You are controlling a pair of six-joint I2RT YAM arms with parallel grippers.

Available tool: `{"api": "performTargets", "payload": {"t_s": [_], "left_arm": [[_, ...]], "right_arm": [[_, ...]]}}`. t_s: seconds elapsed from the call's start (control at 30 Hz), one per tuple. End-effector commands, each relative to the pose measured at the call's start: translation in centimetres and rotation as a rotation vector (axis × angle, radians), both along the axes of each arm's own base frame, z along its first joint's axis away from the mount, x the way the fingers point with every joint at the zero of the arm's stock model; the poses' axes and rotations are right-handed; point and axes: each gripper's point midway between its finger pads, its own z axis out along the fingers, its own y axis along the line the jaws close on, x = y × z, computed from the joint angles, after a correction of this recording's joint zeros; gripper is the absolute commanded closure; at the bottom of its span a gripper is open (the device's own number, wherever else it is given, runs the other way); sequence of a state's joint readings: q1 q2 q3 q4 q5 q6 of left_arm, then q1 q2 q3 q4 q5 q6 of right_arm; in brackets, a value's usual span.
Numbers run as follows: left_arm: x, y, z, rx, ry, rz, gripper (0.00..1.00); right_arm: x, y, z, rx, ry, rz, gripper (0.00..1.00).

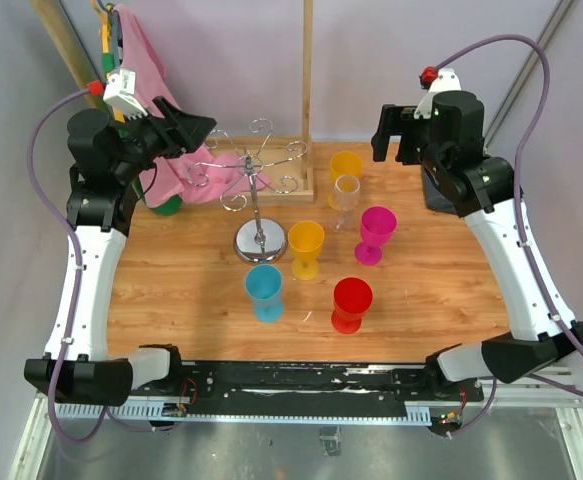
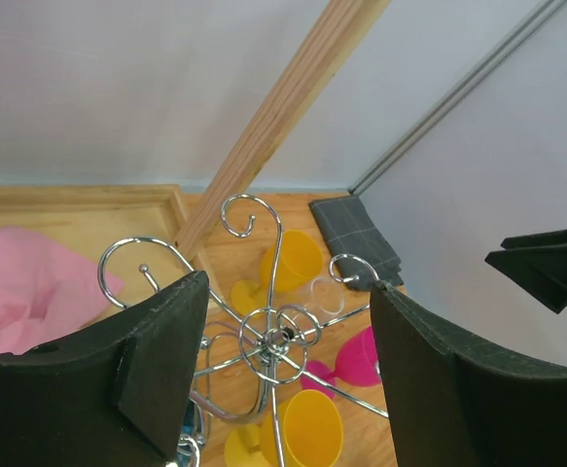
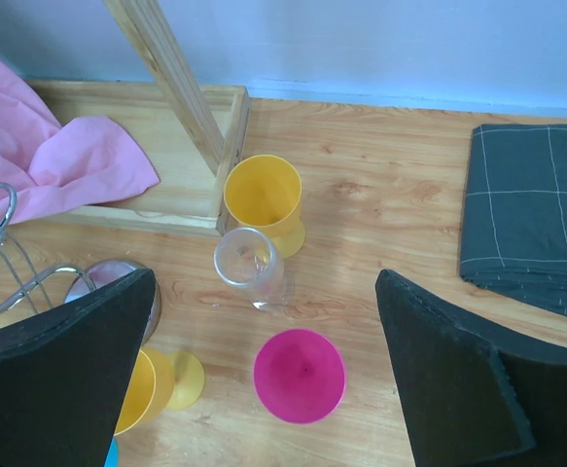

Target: Place the wine glass upside down on the wine glass rack

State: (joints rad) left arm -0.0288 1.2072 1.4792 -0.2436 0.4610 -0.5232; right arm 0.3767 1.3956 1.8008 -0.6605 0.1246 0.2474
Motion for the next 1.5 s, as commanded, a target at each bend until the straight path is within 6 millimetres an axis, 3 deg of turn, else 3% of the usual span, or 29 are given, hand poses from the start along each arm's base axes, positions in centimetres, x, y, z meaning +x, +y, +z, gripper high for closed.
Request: {"api": "performTargets", "payload": {"t_s": [0.0, 0.3, 0.47, 0.73, 1.07, 1.17, 1.33, 1.47], "left_arm": [[-0.4, 0.0, 1.6, 0.008, -0.043, 0.002, 0.28], [-0.2, -0.1, 1.4, 0.002, -0.033, 0.0, 0.28], [-0.4, 0.0, 1.4, 0.01, -0.036, 0.0, 0.27], [-0.7, 0.0, 1.2, 0.014, -0.036, 0.0, 0.27], [-0.4, 0.1, 0.7, 0.022, -0.022, 0.005, 0.27], [-0.5, 0.2, 0.7, 0.025, -0.021, 0.012, 0.27], [-0.6, 0.3, 0.7, 0.032, -0.02, 0.018, 0.27], [-0.6, 0.5, 0.6, 0.036, -0.02, 0.026, 0.27]], "right_arm": [[-0.5, -0.5, 1.3, 0.018, -0.063, 0.0, 0.02], [-1.5, 0.4, 1.4, -0.001, -0.108, 0.095, 0.02], [-1.6, 0.1, 0.3, -0.057, -0.092, 0.107, 0.02], [-1.9, 0.2, -5.9, -0.171, 0.166, 0.161, 0.04], [-2.4, 1.6, -13.1, -0.211, 0.399, 0.245, 0.33], [-2.5, 2.4, -14.6, -0.215, 0.441, 0.276, 0.43], [-2.7, 4.0, -16.2, -0.25, 0.484, 0.321, 0.44], [-3.1, 4.6, -18.1, -0.285, 0.537, 0.344, 0.52]]}}
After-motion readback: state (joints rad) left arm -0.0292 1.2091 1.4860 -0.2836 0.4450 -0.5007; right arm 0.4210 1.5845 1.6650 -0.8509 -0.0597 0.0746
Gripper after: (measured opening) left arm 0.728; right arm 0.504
